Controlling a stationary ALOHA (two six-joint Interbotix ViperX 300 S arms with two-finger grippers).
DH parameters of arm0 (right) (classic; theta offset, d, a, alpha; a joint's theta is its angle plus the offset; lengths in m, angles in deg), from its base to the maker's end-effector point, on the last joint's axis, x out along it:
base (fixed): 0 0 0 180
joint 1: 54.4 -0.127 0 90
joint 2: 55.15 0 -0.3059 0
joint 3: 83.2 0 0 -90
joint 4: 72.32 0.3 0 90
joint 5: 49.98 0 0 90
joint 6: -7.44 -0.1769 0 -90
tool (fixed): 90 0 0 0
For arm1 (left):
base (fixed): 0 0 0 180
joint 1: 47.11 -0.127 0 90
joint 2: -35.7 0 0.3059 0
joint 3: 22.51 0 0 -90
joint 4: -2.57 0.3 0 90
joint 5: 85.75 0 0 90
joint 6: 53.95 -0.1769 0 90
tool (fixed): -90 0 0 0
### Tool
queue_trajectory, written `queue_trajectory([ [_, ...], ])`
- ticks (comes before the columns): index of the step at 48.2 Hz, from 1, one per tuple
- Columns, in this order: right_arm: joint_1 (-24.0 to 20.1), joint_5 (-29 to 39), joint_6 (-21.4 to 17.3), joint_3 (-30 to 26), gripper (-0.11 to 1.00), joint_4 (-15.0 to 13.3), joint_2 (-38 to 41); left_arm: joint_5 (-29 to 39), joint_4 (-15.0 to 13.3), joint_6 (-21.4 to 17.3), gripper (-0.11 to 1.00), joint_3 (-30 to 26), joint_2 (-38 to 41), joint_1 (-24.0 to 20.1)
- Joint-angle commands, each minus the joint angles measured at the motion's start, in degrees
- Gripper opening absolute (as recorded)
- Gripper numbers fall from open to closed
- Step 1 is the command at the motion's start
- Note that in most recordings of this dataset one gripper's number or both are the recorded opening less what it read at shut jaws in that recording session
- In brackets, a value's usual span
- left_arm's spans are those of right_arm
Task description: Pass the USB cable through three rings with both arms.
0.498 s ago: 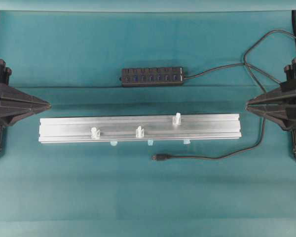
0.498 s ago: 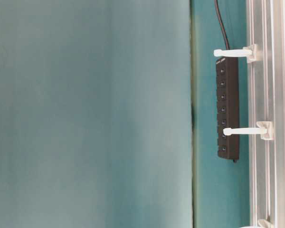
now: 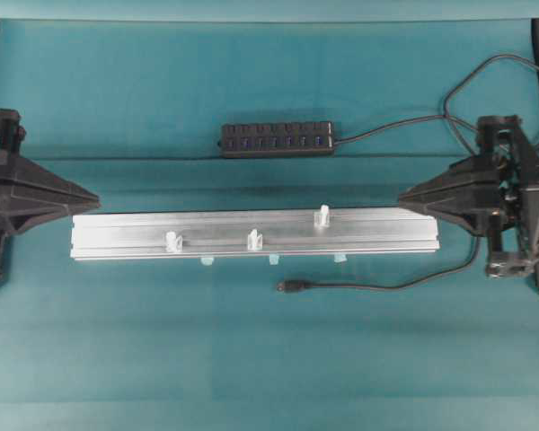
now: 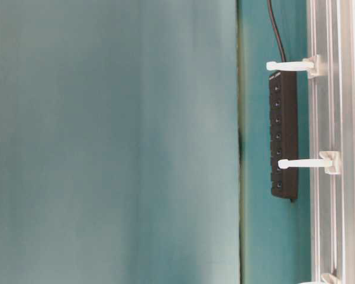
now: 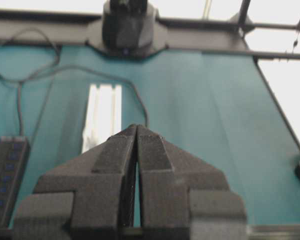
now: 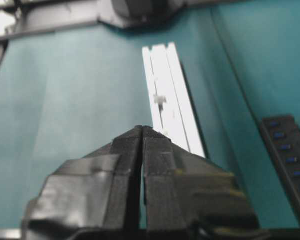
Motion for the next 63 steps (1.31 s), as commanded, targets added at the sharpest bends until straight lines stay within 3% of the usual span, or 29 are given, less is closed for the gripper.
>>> queue_trajectory([
  [1,0.00,2.37,-0.70,-2.90,-0.10,0.18,1.32,1.49,0.18,0.00,0.02,-1.85,0.62,0.26],
  [18,-0.79,17.14,-0.62,-11.34,-0.10,0.18,9.67,3.60,0.53,-0.44,0.02,-4.13,4.83,0.62],
  [27,-1.49,26.72,-0.26,-16.88,-0.10,0.00,16.26,6.94,0.53,-3.34,0.02,-5.36,6.94,0.88],
  [40,-3.60,35.68,-0.09,-23.73,-0.10,-4.92,23.99,8.09,0.53,-4.31,0.02,-5.80,7.38,0.53],
  [50,-3.69,40.69,0.09,-27.42,-0.07,-5.27,27.51,9.05,0.53,-4.48,0.02,-5.71,7.47,-0.53],
  [56,-3.69,42.45,0.00,-28.13,0.02,-5.36,28.30,9.14,0.53,-4.48,0.02,-5.71,7.47,-0.70],
  [63,-3.69,44.30,-0.35,-28.65,0.32,-5.27,29.27,9.84,0.53,-4.48,0.02,-5.54,7.47,-0.70],
])
